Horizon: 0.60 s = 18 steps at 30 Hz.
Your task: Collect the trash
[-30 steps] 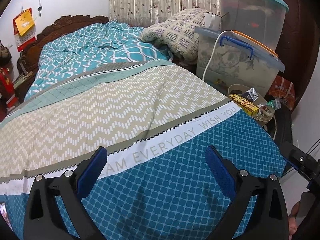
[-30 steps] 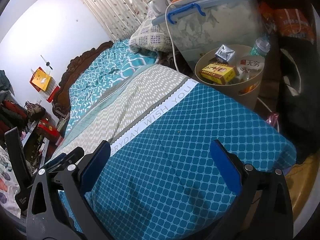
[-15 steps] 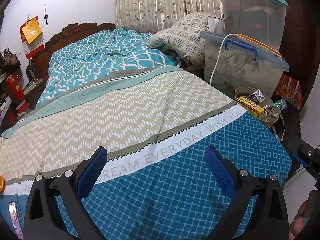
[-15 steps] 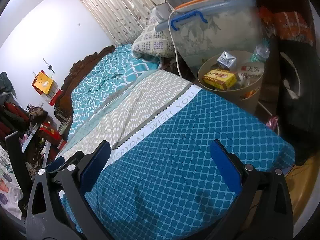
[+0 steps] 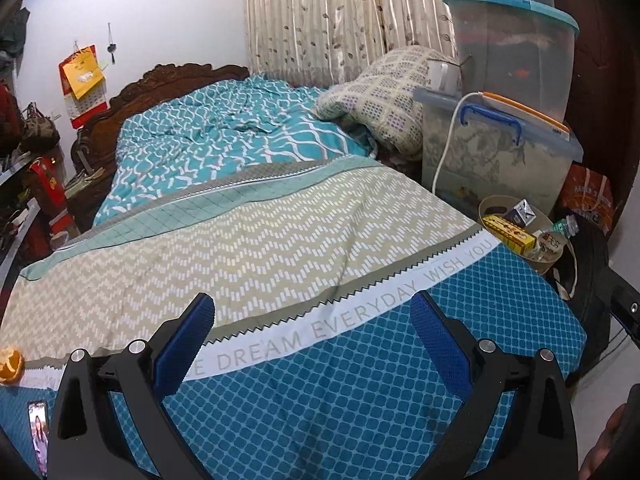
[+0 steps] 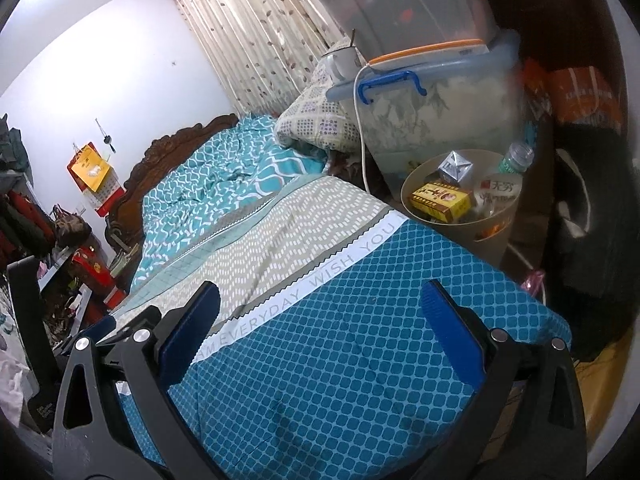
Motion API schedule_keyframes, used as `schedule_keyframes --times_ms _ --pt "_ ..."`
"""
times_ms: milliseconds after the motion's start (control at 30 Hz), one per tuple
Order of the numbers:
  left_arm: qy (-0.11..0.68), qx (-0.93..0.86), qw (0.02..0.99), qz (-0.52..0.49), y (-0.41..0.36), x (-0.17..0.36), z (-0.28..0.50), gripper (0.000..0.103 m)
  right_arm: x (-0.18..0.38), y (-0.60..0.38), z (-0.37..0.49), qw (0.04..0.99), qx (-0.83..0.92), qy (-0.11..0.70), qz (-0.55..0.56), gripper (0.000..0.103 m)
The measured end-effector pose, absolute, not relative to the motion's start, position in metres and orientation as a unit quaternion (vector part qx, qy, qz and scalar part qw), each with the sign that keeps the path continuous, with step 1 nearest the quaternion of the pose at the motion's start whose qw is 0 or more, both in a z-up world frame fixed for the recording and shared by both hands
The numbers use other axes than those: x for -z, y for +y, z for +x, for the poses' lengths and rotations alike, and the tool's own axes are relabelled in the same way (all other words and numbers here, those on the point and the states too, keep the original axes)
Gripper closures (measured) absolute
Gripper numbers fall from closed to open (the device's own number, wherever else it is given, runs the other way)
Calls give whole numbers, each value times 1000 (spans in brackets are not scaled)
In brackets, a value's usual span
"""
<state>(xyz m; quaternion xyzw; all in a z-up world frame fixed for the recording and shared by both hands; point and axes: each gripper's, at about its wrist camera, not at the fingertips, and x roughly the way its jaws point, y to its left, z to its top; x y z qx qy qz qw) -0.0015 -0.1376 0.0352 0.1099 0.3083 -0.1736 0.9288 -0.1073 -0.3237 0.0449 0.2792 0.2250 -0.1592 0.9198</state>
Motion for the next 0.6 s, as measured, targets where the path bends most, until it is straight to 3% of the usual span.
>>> schedule_keyframes --times_ms 600 --pt "267 133 947 123 -126 -55 -19 9 -53 -312 -114 924 150 218 276 4"
